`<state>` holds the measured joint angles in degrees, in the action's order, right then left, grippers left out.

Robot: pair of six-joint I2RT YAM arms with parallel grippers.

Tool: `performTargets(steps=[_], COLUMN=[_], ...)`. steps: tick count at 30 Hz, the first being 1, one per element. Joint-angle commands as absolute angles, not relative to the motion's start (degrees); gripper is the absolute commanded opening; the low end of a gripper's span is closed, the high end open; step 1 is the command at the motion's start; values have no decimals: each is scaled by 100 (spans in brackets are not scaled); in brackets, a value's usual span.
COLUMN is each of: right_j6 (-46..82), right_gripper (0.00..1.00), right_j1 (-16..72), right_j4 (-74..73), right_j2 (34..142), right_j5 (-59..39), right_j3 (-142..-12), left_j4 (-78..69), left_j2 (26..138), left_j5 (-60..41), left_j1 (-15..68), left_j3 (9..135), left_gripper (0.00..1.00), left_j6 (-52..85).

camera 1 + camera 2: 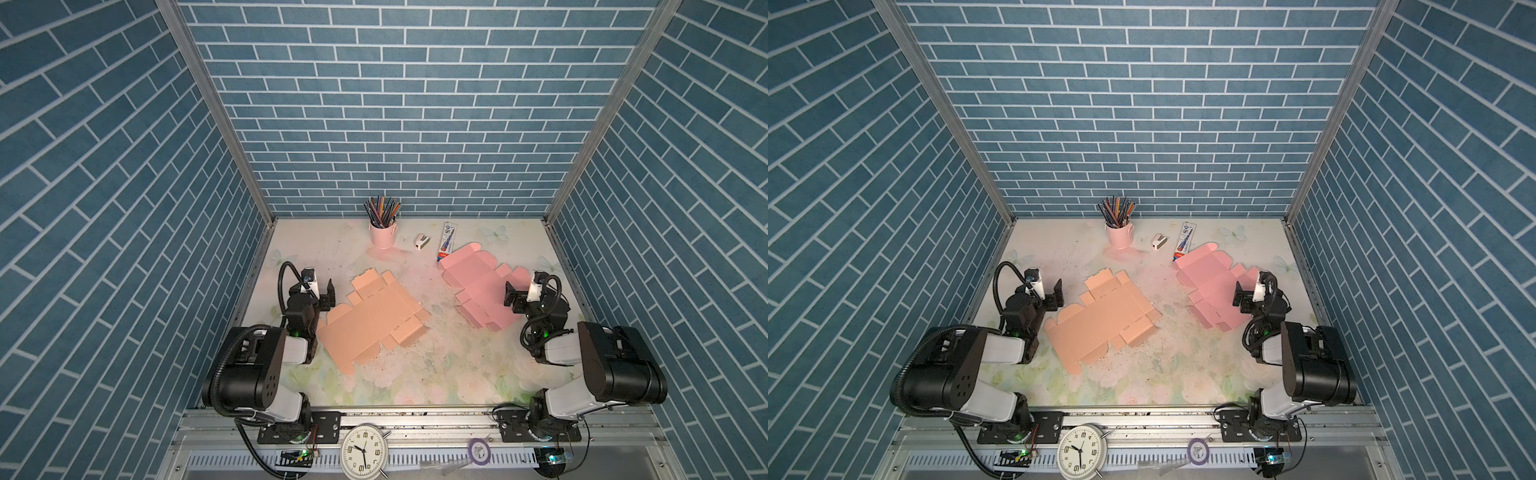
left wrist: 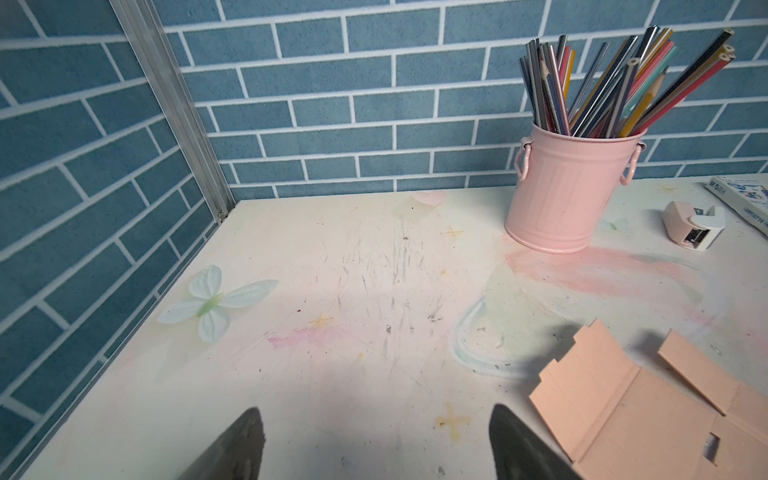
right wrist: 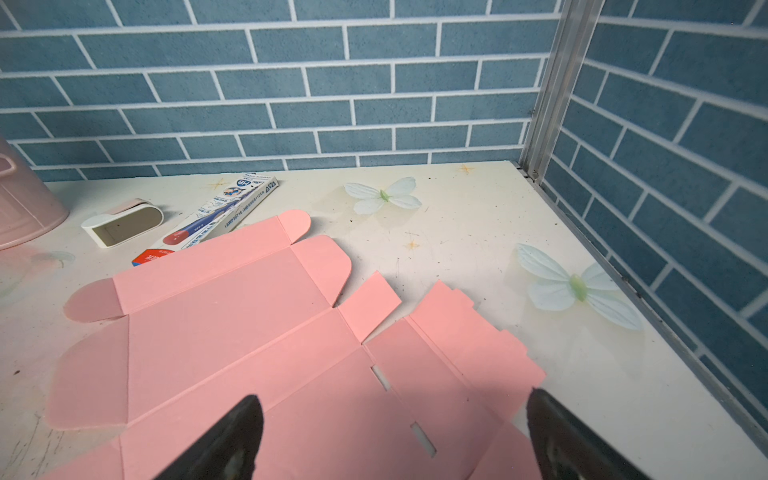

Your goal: Fold the paper box

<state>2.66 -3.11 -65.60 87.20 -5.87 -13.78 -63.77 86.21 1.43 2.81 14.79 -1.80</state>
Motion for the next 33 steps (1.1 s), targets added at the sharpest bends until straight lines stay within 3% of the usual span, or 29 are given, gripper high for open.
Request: performTargets(steps=[1,14,25,27,30,33], right_j6=[118,150,283,516,1331,1546], right_gripper=[99,99,99,99,99,99], right_j1=[-301,-302,-290,-214,-125,28], right_j4=[-6723,-6774,-5197,-4735,-2951,-1374], right_j2=[8781,8737,7570,7240,6873,6935], right_j5=[-635,-459,-222,-14,406,-30], right_j3=[-1497,-1477,-1770,-1876,-2587,-3382], left_j4=[-6505,-6335,-4738,-4097,-2943,-2132], left_j2=[8683,8563,7648,7418,7092,6964], left_j5=[146,-13,884,1014,2031,1575], left_j1=[256,247,701,933,1680,1896], left_j3=[1594,1650,2028,2241,2746,3197], left_gripper=[85,85,85,85,85,86], left_j6=[-162,-220,65,66,25,503])
